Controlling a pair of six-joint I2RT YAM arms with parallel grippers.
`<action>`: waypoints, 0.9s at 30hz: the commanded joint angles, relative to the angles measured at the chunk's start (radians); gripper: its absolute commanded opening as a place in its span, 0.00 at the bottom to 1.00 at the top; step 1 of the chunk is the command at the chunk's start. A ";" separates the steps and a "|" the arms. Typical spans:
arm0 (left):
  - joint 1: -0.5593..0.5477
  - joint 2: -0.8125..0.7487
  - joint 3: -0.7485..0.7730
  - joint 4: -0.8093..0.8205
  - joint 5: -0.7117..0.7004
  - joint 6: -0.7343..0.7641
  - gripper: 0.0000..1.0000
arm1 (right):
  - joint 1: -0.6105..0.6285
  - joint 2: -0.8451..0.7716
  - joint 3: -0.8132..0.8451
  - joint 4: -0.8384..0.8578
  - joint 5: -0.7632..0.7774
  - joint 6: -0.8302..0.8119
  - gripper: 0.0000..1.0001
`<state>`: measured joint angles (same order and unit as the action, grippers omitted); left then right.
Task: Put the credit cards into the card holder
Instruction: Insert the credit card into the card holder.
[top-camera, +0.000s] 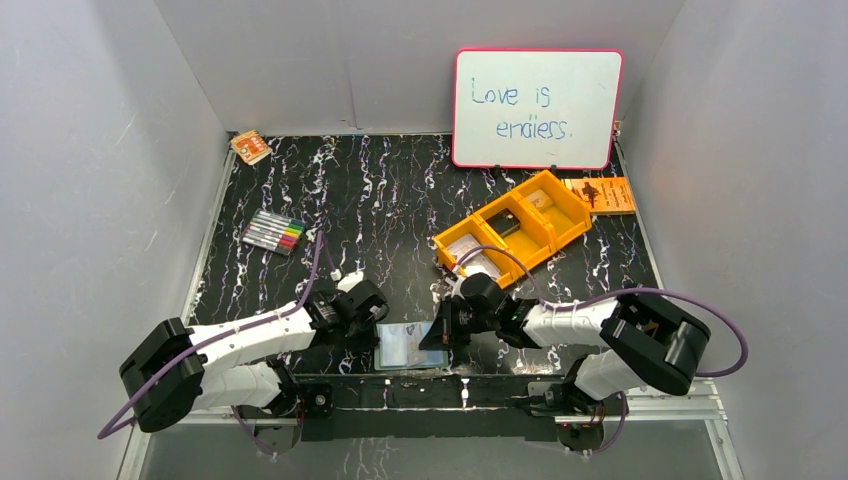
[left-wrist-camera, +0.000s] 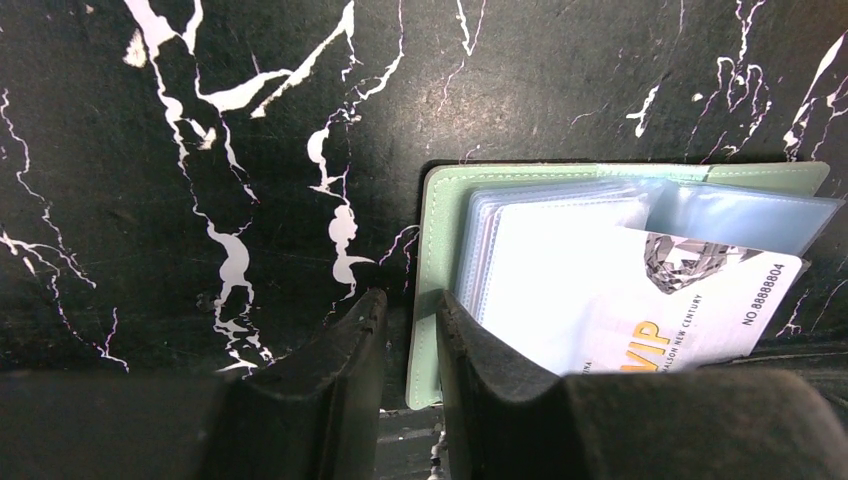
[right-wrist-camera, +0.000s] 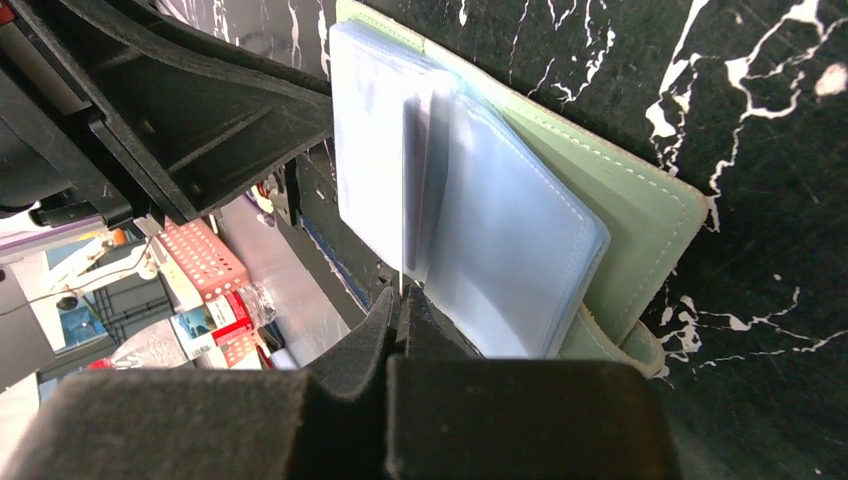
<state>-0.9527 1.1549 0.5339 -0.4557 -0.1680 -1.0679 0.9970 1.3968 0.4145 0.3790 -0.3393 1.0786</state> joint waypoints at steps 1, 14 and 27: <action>0.004 0.014 -0.036 -0.020 0.007 0.008 0.23 | -0.001 0.007 -0.023 0.084 0.029 0.031 0.00; 0.006 0.008 -0.059 -0.012 0.020 0.002 0.21 | 0.000 0.048 -0.040 0.126 0.072 0.079 0.00; 0.006 0.003 -0.078 0.002 0.033 -0.004 0.17 | 0.004 0.078 -0.045 0.144 0.085 0.083 0.00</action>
<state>-0.9497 1.1378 0.5091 -0.4171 -0.1558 -1.0679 1.0023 1.4429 0.3786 0.5198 -0.2825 1.1439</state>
